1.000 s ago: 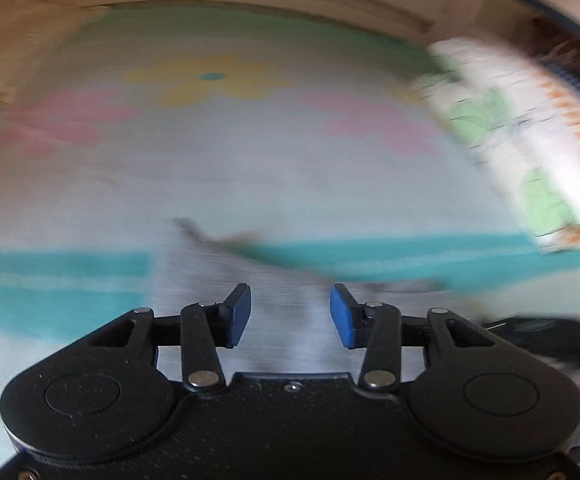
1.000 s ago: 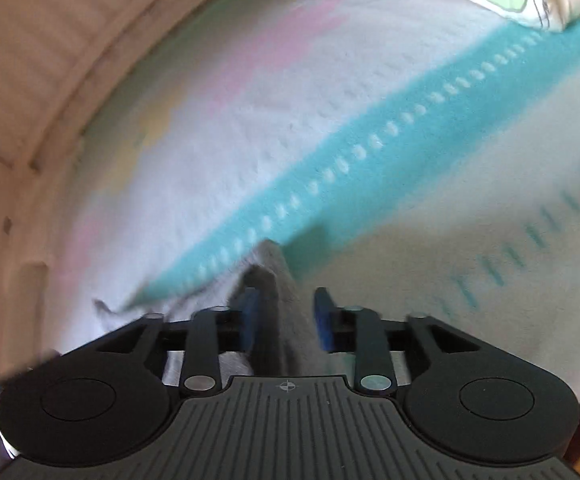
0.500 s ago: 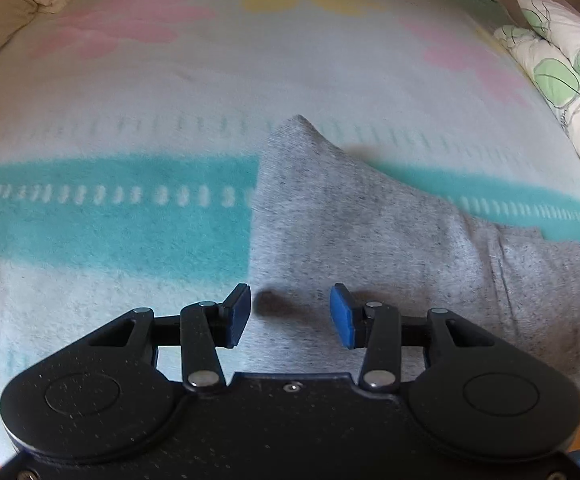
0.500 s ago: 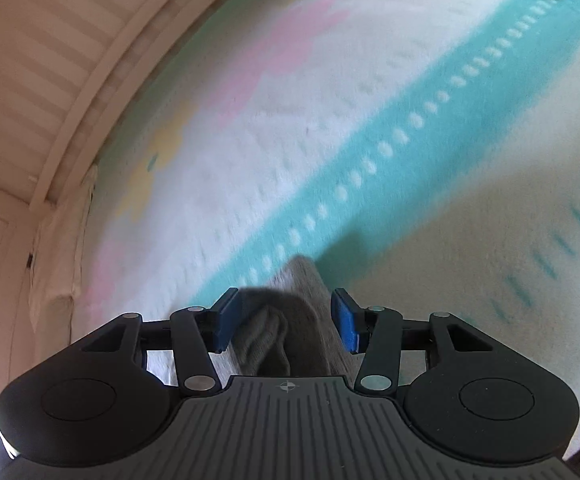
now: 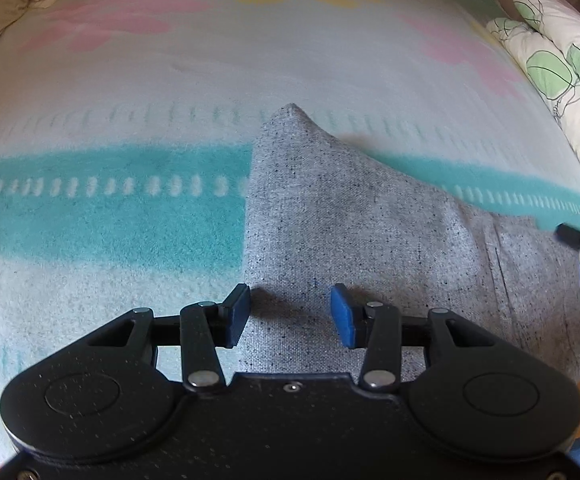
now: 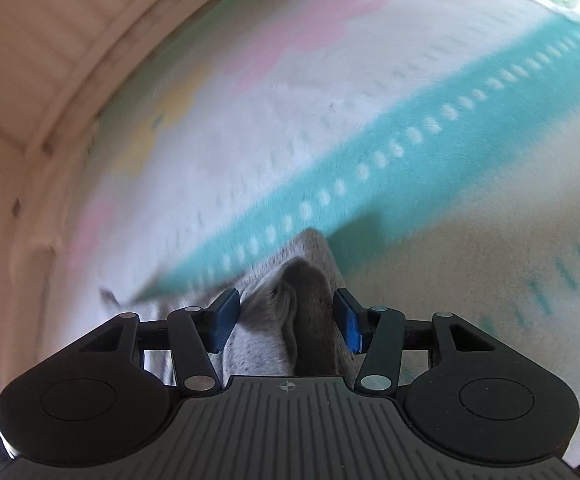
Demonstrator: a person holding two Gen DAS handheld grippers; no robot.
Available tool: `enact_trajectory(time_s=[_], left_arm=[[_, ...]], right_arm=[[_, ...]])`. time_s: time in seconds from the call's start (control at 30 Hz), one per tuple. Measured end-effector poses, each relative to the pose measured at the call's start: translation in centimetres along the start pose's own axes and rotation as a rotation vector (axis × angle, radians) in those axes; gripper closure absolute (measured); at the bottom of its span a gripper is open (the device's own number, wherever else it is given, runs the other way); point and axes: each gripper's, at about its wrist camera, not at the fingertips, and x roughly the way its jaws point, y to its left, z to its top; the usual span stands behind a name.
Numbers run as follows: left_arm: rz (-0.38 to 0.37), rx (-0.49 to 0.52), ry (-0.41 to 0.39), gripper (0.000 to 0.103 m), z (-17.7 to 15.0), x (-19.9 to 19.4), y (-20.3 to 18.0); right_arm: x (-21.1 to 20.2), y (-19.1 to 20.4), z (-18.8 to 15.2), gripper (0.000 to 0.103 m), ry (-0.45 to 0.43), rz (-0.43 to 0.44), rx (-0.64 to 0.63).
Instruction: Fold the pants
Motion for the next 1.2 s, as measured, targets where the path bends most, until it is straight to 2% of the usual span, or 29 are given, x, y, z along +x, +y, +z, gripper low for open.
enact_trajectory(time_s=[0.03,0.17,0.23,0.33,0.37,0.4,0.43,0.5,0.57,0.6,0.67,0.73,0.8,0.83,0.87,0.93,1.0,1.07,1.13,1.2], left_arm=[[0.002,0.004,-0.003,0.051,0.0,-0.2,-0.1],[0.003,-0.002,-0.006,0.051,-0.1,-0.3,0.2],[0.008,-0.004,-0.007,0.051,-0.1,-0.3,0.3],[0.016,-0.009,-0.021,0.051,-0.2,-0.5,0.7],[0.019,-0.011,-0.031,0.051,-0.3,-0.7,0.7],[0.02,-0.011,-0.044,0.051,-0.3,-1.0,0.8],[0.024,-0.005,-0.059,0.051,-0.4,-1.2,0.7],[0.041,0.022,-0.09,0.051,-0.6,-1.5,0.4],[0.046,0.054,-0.105,0.048,-1.0,-1.6,-0.1],[0.038,0.072,-0.101,0.047,-1.3,-1.5,-0.5],[0.011,0.102,-0.09,0.047,-1.9,-1.3,-1.1],[-0.019,0.132,-0.082,0.047,-2.6,-1.5,-1.7],[-0.04,0.161,-0.087,0.047,-3.0,-2.0,-2.4],[-0.047,0.172,-0.093,0.047,-3.2,-2.2,-2.7],[-0.055,0.181,-0.1,0.046,-3.4,-2.5,-3.1],[-0.075,0.201,-0.11,0.044,-3.8,-3.0,-3.7],[-0.074,0.223,-0.109,0.034,-4.4,-3.0,-4.2],[-0.056,0.256,-0.069,0.033,-5.4,-2.1,-4.5],[-0.046,0.257,-0.018,0.032,-6.4,-0.9,-4.5],[-0.037,0.233,-0.028,0.022,-6.9,-0.5,-4.1]], right_arm=[[0.1,0.4,-0.1,0.054,0.008,-0.001,-0.041],[-0.6,3.1,-0.9,0.094,-0.023,-0.018,-0.234],[-1.6,5.1,-1.4,0.096,-0.077,-0.013,-0.358],[-4.0,7.4,-1.7,0.097,-0.214,0.085,-0.47],[-4.4,7.8,-1.7,0.097,-0.252,0.09,-0.492],[-4.3,7.9,-1.5,0.097,-0.26,0.072,-0.502],[-3.5,7.7,-1.1,0.096,-0.231,0.041,-0.496],[-0.8,6.5,-0.4,0.096,-0.121,-0.051,-0.437],[1.6,5.1,-0.5,0.086,-0.047,-0.169,-0.41],[1.9,4.8,-0.7,0.086,-0.053,-0.182,-0.413],[1.0,5.4,-0.9,0.084,-0.095,-0.195,-0.446],[-0.6,6.6,-1.4,0.081,-0.182,-0.219,-0.511],[-2.0,7.9,-2.1,0.072,-0.254,-0.204,-0.583],[-2.4,8.3,-2.5,0.063,-0.26,-0.178,-0.612],[-2.3,8.7,-2.6,0.052,-0.247,-0.158,-0.631],[-1.5,9.1,-3.5,0.05,-0.182,-0.16,-0.657],[0.0,8.8,-3.9,0.05,-0.089,-0.209,-0.666],[1.3,7.8,-4.2,0.045,-0.017,-0.252,-0.633],[1.5,6.8,-4.2,0.041,-0.012,-0.243,-0.579],[1.5,6.5,-3.8,0.038,-0.007,-0.24,-0.553]])
